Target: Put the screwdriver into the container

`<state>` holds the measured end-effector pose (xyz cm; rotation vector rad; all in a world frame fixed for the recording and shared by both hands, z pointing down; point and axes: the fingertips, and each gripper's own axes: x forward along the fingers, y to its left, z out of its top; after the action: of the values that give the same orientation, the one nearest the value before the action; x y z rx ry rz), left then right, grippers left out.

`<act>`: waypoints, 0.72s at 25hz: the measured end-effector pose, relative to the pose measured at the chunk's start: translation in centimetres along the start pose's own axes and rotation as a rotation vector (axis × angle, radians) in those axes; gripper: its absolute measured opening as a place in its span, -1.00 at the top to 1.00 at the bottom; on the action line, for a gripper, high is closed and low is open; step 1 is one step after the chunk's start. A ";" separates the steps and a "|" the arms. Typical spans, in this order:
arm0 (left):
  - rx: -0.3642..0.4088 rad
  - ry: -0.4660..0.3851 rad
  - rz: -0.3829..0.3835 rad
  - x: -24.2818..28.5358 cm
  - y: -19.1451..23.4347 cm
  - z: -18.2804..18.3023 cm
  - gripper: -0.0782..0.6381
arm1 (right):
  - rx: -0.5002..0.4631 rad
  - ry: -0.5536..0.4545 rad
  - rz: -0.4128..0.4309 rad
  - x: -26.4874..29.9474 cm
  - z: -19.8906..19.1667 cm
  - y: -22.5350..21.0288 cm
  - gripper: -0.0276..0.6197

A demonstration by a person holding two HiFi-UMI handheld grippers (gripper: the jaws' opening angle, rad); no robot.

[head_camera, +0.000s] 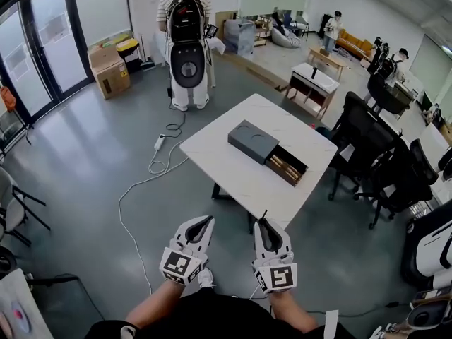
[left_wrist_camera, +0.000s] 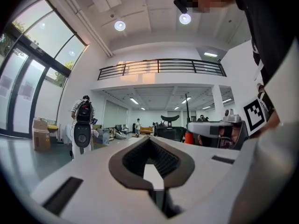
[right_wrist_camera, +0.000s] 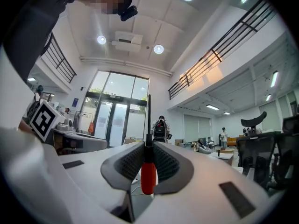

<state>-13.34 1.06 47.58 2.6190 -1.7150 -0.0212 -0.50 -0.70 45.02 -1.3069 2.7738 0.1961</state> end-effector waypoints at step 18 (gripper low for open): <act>-0.009 0.016 -0.154 5.6 6.1 -1.3 0.76 | -0.031 0.041 -0.164 5.9 -1.7 -2.1 0.69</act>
<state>-16.68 -6.49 48.92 2.7299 -1.5008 -0.0093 -2.68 -6.79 45.82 -1.5535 2.6890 0.2056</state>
